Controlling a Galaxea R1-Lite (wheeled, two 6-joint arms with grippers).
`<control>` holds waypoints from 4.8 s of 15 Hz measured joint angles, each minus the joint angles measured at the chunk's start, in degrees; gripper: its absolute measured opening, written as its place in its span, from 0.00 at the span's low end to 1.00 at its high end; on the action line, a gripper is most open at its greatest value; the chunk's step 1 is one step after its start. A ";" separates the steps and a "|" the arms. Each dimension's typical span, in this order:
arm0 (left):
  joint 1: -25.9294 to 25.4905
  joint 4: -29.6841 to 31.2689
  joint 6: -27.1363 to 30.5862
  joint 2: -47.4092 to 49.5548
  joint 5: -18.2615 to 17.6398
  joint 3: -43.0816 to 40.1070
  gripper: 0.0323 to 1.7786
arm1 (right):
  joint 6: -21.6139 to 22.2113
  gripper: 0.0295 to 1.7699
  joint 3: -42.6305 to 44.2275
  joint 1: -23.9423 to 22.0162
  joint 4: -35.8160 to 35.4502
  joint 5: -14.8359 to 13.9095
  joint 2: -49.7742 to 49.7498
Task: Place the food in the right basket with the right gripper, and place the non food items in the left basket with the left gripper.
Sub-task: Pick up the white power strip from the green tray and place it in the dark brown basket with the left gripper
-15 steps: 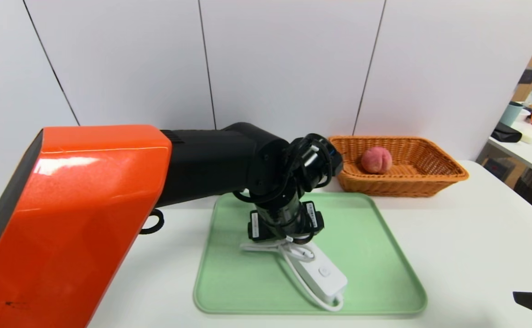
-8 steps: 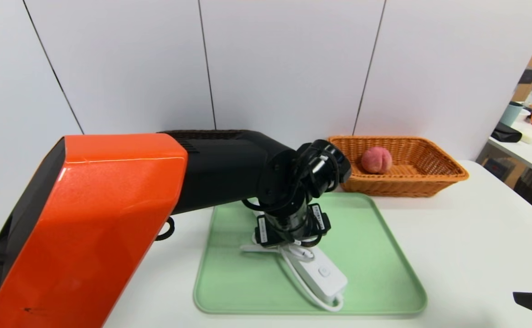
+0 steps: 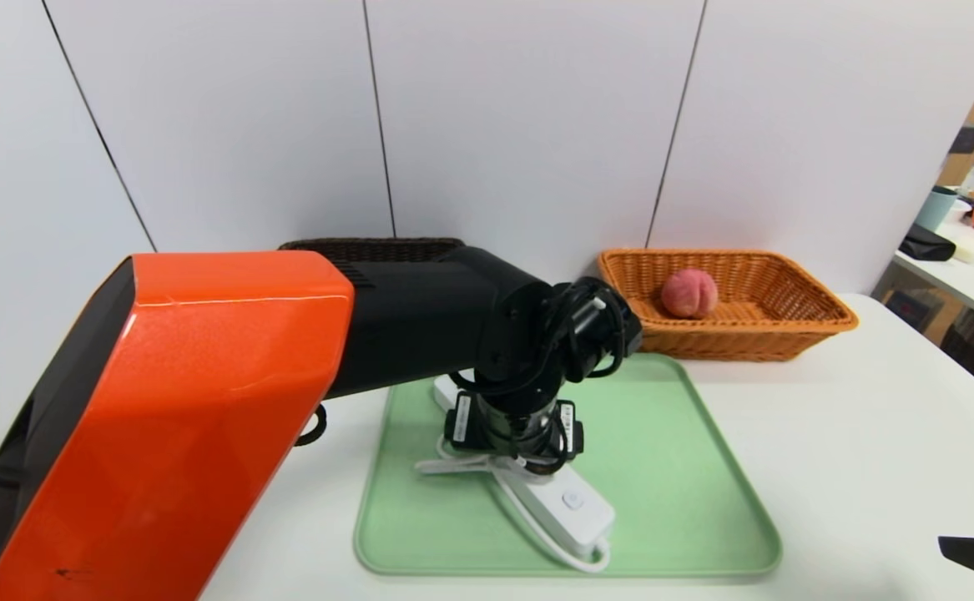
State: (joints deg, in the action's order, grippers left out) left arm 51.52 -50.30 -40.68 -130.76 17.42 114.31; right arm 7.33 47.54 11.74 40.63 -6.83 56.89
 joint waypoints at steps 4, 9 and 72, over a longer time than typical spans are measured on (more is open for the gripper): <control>-0.04 2.34 0.61 -0.06 0.05 0.02 0.95 | 0.16 0.96 -0.22 -0.15 0.02 0.05 0.02; -0.11 2.47 -2.93 -0.22 -1.74 0.05 0.95 | 0.06 0.96 -0.26 -0.13 0.00 0.00 0.21; -6.13 19.80 -20.39 10.64 -9.87 0.13 0.02 | -0.24 0.96 -1.07 0.18 -2.44 0.02 3.22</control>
State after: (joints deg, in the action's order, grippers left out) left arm 45.39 -30.50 -61.07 -120.11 7.55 114.45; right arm 7.08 46.47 11.92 38.19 -6.80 60.11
